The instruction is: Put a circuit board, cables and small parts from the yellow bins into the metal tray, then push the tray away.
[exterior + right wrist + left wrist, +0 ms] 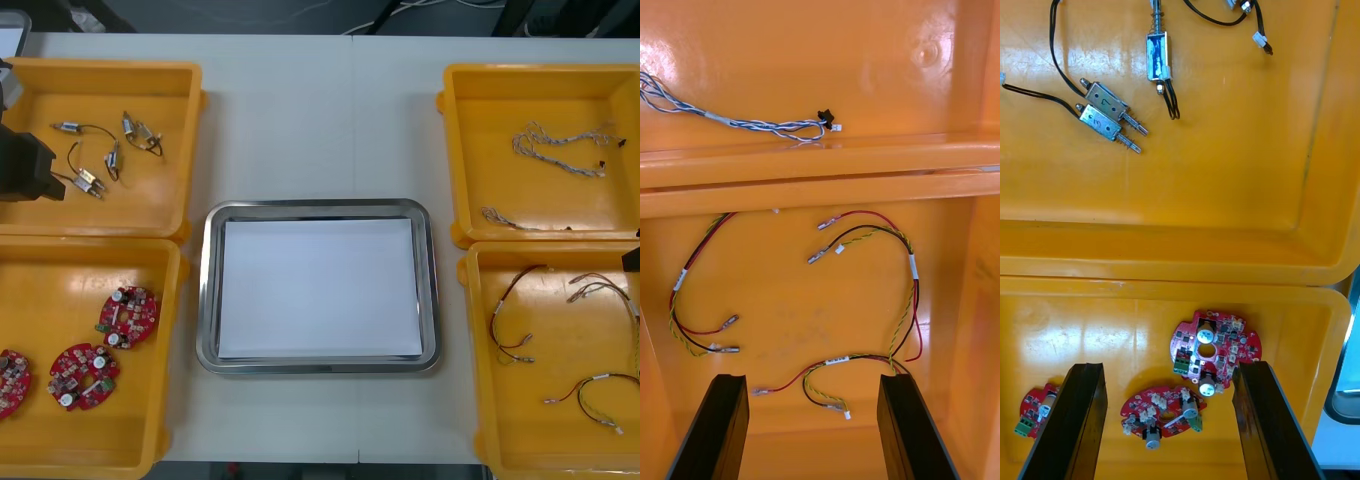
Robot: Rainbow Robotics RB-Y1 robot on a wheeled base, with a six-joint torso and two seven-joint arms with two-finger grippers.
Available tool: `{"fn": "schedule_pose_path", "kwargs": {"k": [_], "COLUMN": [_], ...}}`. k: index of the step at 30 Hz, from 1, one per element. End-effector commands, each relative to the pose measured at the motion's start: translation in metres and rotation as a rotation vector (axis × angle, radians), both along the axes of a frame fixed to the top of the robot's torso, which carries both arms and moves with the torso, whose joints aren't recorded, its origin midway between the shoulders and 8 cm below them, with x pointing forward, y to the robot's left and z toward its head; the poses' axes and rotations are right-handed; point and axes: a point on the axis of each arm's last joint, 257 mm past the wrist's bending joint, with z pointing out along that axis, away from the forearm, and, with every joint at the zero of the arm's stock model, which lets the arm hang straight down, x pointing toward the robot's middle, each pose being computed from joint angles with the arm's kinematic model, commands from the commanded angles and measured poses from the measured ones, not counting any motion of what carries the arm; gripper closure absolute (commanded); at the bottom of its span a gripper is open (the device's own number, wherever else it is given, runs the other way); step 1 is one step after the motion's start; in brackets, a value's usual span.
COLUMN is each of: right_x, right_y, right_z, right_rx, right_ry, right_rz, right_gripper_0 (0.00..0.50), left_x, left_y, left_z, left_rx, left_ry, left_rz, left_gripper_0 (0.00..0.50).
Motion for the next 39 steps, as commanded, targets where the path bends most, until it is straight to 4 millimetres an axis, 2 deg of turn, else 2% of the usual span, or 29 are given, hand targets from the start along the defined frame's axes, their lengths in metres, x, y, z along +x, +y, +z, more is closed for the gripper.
{"fn": "schedule_pose_path", "kwargs": {"k": [1, 39], "right_x": [0.0017, 0.0017], "right_y": [-0.0027, -0.0027], "right_z": [0.0097, 0.0097], "right_rx": [-0.013, -0.013], "right_ry": [-0.042, -0.042], "right_rz": [0.012, 0.012], "right_gripper_0": [0.0, 0.0], "left_x": [-0.0014, -0.0014], "left_y": [0.0192, 0.0192], "left_z": [0.014, 0.014], "left_rx": [0.078, 0.078], "left_ry": [-0.02, -0.02], "left_rz": [-0.042, -0.042], "left_gripper_0": [0.0, 0.0]}}
